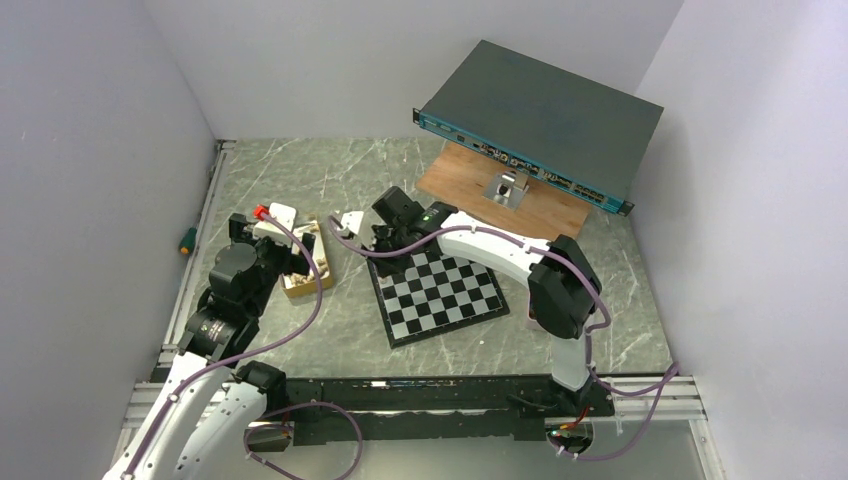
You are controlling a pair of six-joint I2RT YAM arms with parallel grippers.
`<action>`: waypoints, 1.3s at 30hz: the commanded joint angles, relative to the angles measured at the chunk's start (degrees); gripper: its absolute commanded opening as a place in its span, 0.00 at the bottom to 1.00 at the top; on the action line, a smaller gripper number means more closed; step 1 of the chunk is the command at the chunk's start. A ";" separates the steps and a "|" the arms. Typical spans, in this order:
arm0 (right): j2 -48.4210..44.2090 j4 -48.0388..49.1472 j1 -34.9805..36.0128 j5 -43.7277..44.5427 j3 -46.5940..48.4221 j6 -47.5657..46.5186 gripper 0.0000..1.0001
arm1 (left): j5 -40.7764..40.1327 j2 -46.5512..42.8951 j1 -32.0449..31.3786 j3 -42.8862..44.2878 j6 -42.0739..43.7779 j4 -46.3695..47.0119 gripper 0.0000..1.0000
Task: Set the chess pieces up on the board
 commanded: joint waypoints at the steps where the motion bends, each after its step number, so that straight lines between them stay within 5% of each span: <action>1: 0.84 0.11 0.67 0.30 -0.09 -0.83 0.00 | -1.08 -0.21 0.25 -0.40 0.68 2.25 1.00; 39: 3.10 -0.28 2.00 1.73 -2.09 -2.40 0.00 | -1.12 -0.92 0.25 -0.65 0.99 2.51 1.00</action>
